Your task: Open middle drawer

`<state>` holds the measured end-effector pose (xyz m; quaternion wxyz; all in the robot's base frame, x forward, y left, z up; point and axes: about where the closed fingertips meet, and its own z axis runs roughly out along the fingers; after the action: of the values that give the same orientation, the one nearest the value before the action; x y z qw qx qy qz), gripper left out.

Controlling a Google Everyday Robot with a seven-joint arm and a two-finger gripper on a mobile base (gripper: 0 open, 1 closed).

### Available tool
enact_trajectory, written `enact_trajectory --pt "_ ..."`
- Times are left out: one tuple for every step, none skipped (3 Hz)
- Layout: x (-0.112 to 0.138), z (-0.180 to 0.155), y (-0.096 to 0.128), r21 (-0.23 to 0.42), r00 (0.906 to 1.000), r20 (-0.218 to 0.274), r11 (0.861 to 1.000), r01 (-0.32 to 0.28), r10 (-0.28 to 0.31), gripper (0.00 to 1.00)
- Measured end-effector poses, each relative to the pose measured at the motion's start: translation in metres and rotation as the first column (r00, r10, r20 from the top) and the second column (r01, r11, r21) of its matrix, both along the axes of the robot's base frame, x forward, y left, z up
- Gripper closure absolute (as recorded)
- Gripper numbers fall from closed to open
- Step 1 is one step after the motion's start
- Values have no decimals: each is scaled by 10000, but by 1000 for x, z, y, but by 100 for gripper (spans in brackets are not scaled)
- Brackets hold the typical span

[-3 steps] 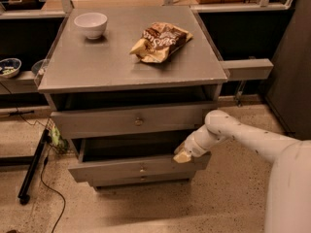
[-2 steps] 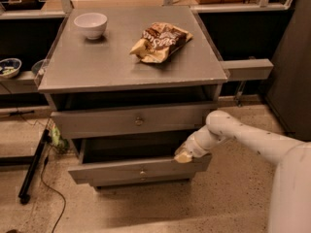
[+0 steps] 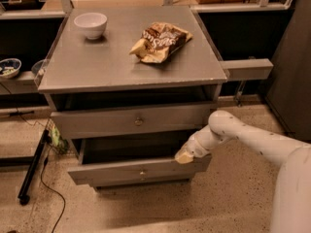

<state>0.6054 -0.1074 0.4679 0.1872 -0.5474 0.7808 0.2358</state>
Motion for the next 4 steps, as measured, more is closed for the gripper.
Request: enact_trajectory --pt "-41 17 -2 403 9999 -136 9991 -93 99 100" --pt "-97 39 -6 1069 9993 -382 9943 -6 47 100" --pt "-102 36 -9 1075 9989 -472 9942 63 -12 81" --pt "-101 36 -9 1073 9989 -467 9942 51 -1 58"
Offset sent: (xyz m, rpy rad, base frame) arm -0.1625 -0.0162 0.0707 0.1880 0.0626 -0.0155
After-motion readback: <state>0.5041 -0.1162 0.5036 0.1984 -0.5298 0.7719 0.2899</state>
